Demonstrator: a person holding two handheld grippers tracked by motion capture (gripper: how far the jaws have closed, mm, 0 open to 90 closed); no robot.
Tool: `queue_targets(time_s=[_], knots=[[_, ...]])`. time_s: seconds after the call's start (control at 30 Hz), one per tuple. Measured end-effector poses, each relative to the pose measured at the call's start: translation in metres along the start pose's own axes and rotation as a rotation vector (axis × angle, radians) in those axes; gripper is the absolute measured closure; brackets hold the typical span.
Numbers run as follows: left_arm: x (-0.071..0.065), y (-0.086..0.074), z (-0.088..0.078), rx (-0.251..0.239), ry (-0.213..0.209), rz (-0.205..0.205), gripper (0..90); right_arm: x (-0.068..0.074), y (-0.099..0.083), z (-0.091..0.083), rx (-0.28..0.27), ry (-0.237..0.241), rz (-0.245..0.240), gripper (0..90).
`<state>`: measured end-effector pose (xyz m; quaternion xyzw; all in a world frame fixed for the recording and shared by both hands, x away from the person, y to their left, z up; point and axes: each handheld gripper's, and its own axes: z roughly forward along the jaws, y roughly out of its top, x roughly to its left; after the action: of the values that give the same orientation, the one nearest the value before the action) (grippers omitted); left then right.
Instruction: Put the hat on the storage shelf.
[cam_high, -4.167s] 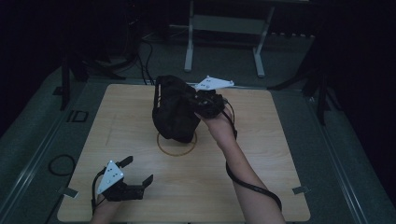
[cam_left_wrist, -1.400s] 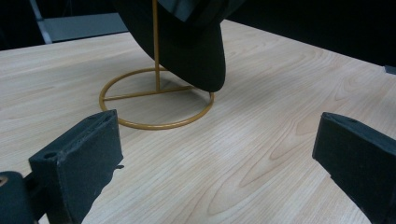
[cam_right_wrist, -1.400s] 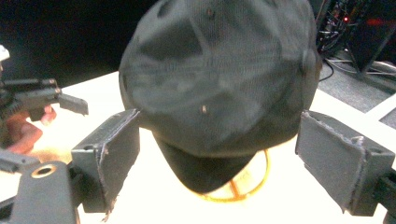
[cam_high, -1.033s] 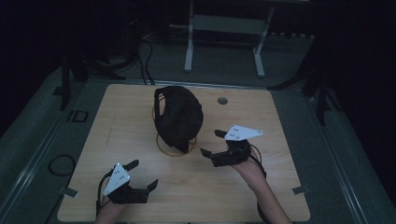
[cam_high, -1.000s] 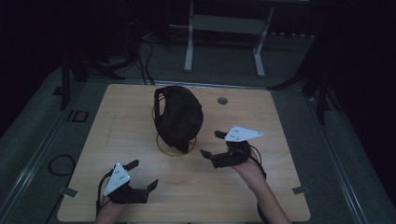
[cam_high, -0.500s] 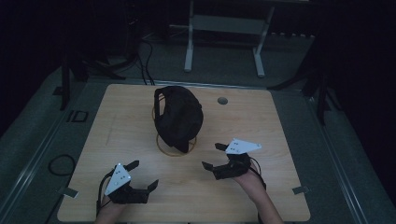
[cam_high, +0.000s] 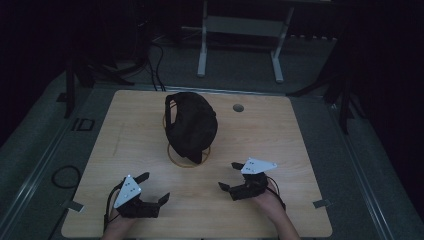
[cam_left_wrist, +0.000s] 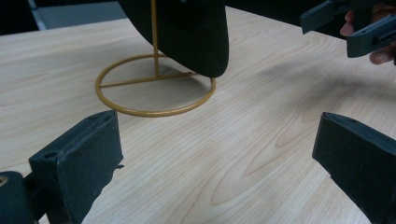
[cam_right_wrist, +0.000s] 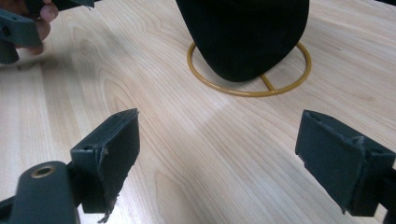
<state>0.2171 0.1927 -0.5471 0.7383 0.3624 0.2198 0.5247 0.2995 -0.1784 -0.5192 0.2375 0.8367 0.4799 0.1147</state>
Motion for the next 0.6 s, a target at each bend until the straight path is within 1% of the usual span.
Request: queue_targets(time_s=[0.17, 0.33, 0.4, 0.57, 0.6], knots=[[0.000, -0.002, 0.002, 0.020, 0.004, 0.001, 1.8, -0.001, -0.008, -0.001, 0.001, -0.010, 0.005, 13.7], [0.000, -0.002, 0.003, 0.028, 0.002, 0.008, 1.8, -0.002, -0.017, -0.001, 0.020, -0.008, 0.003, 13.7], [0.000, -0.003, 0.003, 0.028, -0.002, 0.002, 1.8, -0.003, -0.020, -0.002, 0.029, -0.015, 0.002, 13.7], [0.000, -0.003, 0.004, 0.030, -0.002, 0.004, 1.8, -0.005, -0.028, -0.006, 0.043, -0.012, 0.017, 14.0], [0.000, -0.003, 0.004, 0.030, -0.004, 0.004, 1.9, -0.005, -0.029, -0.007, 0.048, -0.014, 0.009, 14.0]])
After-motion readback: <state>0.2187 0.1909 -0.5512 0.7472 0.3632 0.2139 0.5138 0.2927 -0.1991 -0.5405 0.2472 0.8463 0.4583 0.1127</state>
